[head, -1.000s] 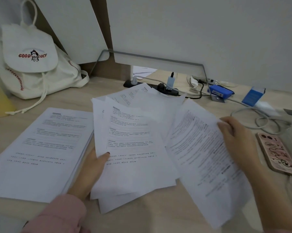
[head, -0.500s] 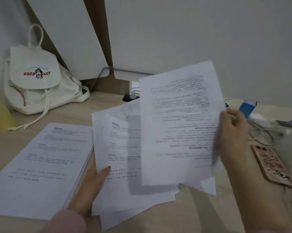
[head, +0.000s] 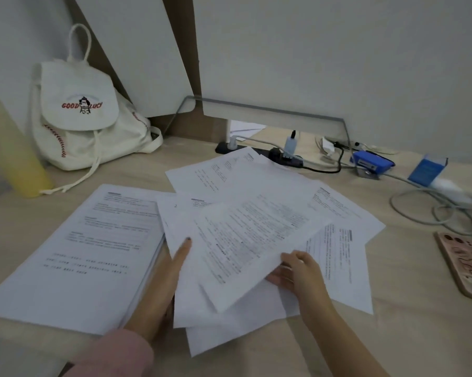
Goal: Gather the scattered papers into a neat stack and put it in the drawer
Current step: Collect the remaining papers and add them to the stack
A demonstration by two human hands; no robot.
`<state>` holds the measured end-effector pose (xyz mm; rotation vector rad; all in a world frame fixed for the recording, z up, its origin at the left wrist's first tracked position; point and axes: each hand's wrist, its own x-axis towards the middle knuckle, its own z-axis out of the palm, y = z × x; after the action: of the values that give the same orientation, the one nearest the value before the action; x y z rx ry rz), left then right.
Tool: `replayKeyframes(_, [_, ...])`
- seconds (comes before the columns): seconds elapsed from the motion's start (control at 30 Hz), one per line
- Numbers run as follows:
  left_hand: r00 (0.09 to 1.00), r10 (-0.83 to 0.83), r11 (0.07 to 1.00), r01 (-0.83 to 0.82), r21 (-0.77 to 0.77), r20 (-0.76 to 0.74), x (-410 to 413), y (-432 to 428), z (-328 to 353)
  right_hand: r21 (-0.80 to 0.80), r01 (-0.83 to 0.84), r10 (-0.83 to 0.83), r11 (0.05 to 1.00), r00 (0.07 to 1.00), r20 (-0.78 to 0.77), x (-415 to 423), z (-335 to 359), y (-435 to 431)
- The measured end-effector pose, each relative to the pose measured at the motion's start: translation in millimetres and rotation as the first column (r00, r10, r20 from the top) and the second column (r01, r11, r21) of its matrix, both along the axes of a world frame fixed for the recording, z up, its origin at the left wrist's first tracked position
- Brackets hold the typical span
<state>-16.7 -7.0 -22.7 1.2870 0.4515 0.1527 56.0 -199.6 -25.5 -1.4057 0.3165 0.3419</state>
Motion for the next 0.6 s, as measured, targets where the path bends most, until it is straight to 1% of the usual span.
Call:
replayKeyframes(0.07, [0.998, -0.055, 0.994, 0.057, 0.098, -0.019, 0, 5, -8, 0.016, -0.195, 0.195, 0.981, 0.981, 0.003, -4, 5, 2])
replayKeyframes(0.1, [0.998, -0.062, 0.989, 0.065, 0.131, -0.030, 1, 7, -11, -0.011, -0.261, 0.261, 0.965, 0.965, 0.015, -3, 7, 0])
replayKeyframes(0.13, [0.997, -0.066, 0.986, 0.071, 0.151, -0.037, 1, 9, -13, -0.036, -0.285, 0.286, 0.958, 0.958, 0.032, -1, 9, -3])
replayKeyframes(0.17, [0.997, -0.071, 0.984, 0.077, 0.161, -0.044, 2, 10, -13, -0.045, -0.275, 0.277, 0.960, 0.959, 0.056, 4, 11, -7])
replayKeyframes(0.2, [0.996, -0.080, 0.982, 0.087, 0.170, -0.050, 2, 11, -13, -0.039, -0.229, 0.232, 0.973, 0.970, 0.076, 11, 12, -12])
replayKeyframes(0.27, [0.993, -0.095, 0.977, 0.106, 0.184, -0.067, 3, 13, -14, -0.027, -0.087, 0.089, 0.996, 0.993, 0.071, 32, 15, -25])
replayKeyframes(0.33, [0.992, -0.102, 0.973, 0.115, 0.198, -0.075, 4, 15, -16, -0.050, -0.008, 0.011, 0.999, 0.998, 0.056, 52, 18, -38])
replayKeyframes(0.4, [0.990, -0.112, 0.972, 0.127, 0.197, -0.081, 6, 17, -17, -0.120, -0.028, 0.034, 0.992, 0.998, 0.049, 68, 21, -47])
replayKeyframes(0.5, [0.995, -0.050, 0.991, 0.060, 0.122, -0.086, 9, 18, -18, -0.265, -0.139, 0.163, 0.954, 0.984, 0.068, 79, 26, -50])
replayKeyframes(0.53, [0.995, -0.018, 0.995, 0.027, 0.094, -0.093, 9, 18, -16, -0.320, -0.138, 0.177, 0.937, 0.979, 0.097, 81, 27, -50])
replayKeyframes(0.6, [0.994, 0.016, 0.999, -0.011, 0.045, -0.110, 8, 15, -13, -0.392, -0.063, 0.139, 0.918, 0.976, 0.169, 84, 26, -50])
